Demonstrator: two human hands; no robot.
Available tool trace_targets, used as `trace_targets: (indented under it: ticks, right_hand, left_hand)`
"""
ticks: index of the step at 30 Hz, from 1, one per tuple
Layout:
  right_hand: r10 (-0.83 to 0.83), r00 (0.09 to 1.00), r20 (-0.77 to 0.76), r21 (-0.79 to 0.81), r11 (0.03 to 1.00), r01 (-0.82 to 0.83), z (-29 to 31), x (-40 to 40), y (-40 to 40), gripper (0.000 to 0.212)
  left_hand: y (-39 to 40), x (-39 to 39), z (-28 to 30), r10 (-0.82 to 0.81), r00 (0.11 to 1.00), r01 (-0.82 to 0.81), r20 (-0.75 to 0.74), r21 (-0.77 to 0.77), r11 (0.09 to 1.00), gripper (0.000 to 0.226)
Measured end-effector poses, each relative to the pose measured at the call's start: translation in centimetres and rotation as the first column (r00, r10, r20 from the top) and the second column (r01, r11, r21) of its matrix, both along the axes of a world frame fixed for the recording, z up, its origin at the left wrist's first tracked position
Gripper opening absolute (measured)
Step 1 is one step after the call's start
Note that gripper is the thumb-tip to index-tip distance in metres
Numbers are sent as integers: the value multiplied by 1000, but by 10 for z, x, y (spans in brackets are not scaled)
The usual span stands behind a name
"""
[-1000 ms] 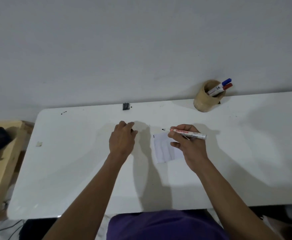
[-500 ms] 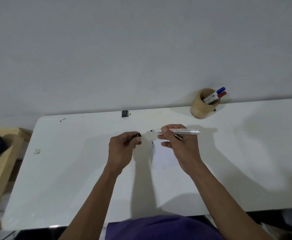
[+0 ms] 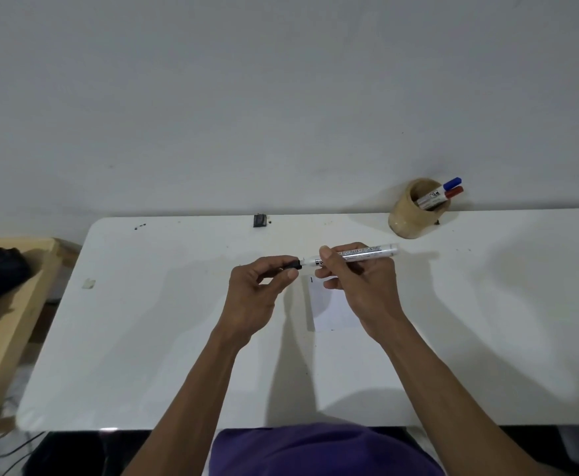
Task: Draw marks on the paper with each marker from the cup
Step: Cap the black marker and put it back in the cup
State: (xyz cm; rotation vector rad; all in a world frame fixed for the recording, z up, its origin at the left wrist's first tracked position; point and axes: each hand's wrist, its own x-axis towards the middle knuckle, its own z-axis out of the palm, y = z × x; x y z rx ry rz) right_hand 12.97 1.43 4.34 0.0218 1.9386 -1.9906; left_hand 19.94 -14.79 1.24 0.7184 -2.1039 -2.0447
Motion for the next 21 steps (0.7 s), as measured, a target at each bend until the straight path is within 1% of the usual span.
trace_targets:
  ticks: [6, 9, 11, 13, 15, 17, 19, 20, 21]
  right_hand:
    - [28, 1000, 8, 5, 1000, -28, 3, 0, 10, 17]
    - [11, 1000, -2, -4, 1000, -11, 7, 3, 21, 14]
    - [-3, 1000, 9, -33, 999, 4, 12, 1, 25, 13]
    - [4, 1000, 14, -26, 1000, -4, 11, -1, 28, 14]
    - [-29, 999, 17, -4, 1000, 29, 17, -8, 41, 14]
    - [-44, 995, 85, -71, 996, 50, 18, -10, 47, 22]
    - [-118, 982, 150, -149, 979, 140, 17, -10, 51, 29]
    - [-159, 975, 155, -165, 969, 185, 17, -11, 53, 27]
    - [-183, 975, 129, -139, 970, 201, 17, -12, 57, 23]
  left_hand:
    - [9, -6, 1, -70, 997, 70, -13, -25, 997, 18]
    - [19, -12, 12, -166, 985, 164, -39, -44, 985, 18]
    - [24, -16, 11, -165, 985, 163, -57, -39, 986, 16]
    - [28, -20, 18, -160, 986, 158, -51, -40, 987, 14]
    - [37, -34, 16, -220, 974, 220, -56, -1, 975, 12]
    - [38, -33, 16, -237, 971, 236, -23, -43, 971, 10]
    - [33, -30, 16, -243, 970, 242, -5, -59, 968, 9]
    - [27, -28, 13, -246, 969, 246, 6, -61, 967, 10]
    - [23, -27, 12, -249, 968, 249, 15, -69, 966, 10]
